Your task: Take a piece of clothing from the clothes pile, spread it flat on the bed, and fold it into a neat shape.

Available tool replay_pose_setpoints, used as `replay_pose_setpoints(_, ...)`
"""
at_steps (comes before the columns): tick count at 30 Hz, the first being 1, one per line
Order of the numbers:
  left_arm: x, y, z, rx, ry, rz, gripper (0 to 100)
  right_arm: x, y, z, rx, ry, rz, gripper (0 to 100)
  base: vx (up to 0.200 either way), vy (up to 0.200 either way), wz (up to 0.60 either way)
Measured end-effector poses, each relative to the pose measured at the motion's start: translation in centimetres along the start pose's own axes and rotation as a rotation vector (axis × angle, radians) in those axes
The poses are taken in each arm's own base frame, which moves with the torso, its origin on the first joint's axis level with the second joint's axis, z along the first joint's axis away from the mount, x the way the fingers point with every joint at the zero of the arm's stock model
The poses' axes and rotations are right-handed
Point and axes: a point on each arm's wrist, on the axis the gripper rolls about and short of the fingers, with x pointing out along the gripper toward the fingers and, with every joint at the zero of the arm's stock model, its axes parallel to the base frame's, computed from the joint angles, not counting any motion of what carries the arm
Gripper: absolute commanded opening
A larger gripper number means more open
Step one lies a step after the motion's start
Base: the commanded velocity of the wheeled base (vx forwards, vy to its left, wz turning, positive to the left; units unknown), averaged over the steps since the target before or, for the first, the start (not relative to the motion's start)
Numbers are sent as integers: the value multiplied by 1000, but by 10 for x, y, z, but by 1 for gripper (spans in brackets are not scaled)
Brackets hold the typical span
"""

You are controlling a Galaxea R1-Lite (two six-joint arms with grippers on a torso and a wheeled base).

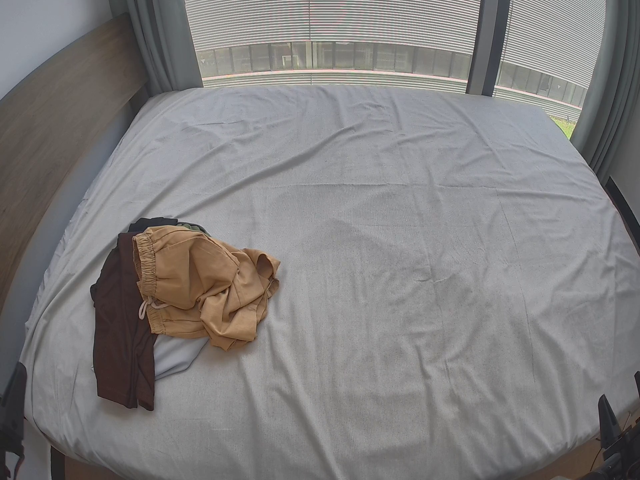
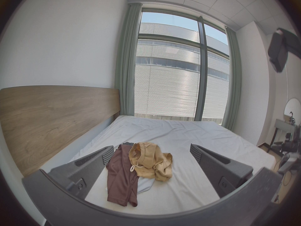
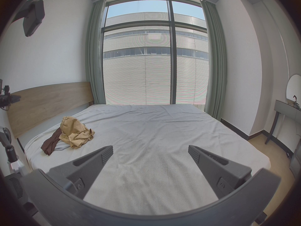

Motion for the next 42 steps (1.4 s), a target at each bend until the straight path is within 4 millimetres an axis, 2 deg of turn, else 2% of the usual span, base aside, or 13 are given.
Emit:
replay_pose_setpoints(8,19,-4,40,-40,5,-48,100,0,0,0,-1,0,0,100,0,0,0)
replay_pose_setpoints(18,53,-8,67,-45,47,-96,100,0,0,0,-1,0,-1,100,0,0,0)
replay_pose_setpoints(29,116,-10,73,-83,87,-135,100,0,0,0,-2,0,-1,100,0,0,0)
replay_pose_setpoints(35,150,-11,66,-96,131,-158,100,0,0,0,-1,0,-1,100,0,0,0)
replay_pose_setpoints(42,179,-16,57,-131,181,-189,100,0,0,0,0,0,0,100,0,0,0)
